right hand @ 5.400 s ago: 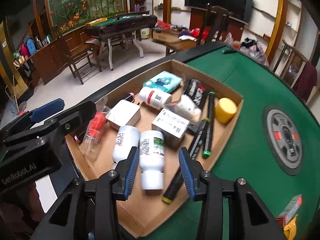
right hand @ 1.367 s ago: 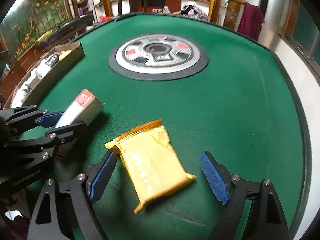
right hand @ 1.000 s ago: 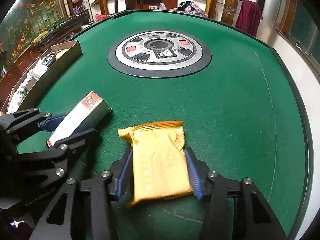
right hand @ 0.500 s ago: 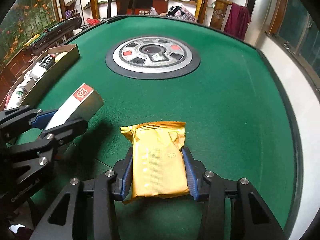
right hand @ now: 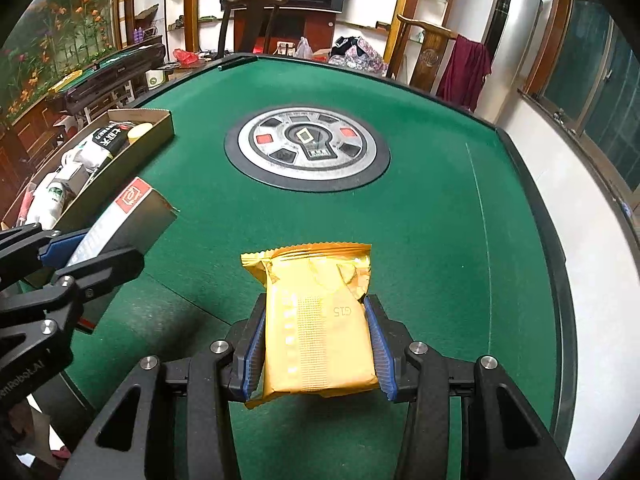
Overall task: Organize objects
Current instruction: 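Carry the box and yellow packet toward the tray with both tools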
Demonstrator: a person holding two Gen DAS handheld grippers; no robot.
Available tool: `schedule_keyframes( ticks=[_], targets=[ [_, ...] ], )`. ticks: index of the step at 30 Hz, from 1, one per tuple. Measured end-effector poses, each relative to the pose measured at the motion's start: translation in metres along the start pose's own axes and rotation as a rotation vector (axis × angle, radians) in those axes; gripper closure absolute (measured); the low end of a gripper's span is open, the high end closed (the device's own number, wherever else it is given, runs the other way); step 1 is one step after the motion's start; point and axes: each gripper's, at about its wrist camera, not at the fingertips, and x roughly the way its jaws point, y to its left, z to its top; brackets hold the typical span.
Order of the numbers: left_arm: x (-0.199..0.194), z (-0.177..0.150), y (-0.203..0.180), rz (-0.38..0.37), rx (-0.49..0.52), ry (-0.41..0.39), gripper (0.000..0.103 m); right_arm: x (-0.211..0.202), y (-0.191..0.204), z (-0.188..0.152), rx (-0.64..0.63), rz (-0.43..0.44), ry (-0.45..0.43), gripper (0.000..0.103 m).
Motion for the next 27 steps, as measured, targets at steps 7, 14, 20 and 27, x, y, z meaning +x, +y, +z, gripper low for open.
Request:
schedule_keyframes(
  ticks=[7, 14, 20, 27],
  targets=[
    [-0.015, -0.005, 0.013, -0.009, -0.035, -0.025, 0.077, -0.013, 0.012, 0.002, -0.023, -0.009, -0.02, 0.054],
    [-0.033, -0.009, 0.016, -0.02, -0.043, -0.055, 0.077, -0.021, 0.026, 0.005, -0.049, -0.013, -0.033, 0.054],
    [-0.044, -0.013, 0.019, -0.037, -0.066, -0.066, 0.077, -0.026, 0.034, 0.006, -0.064, -0.018, -0.042, 0.054],
    [-0.056, -0.018, 0.032, -0.049, -0.105, -0.073, 0.077, -0.033, 0.042, 0.008, -0.077, -0.018, -0.054, 0.053]
  ],
)
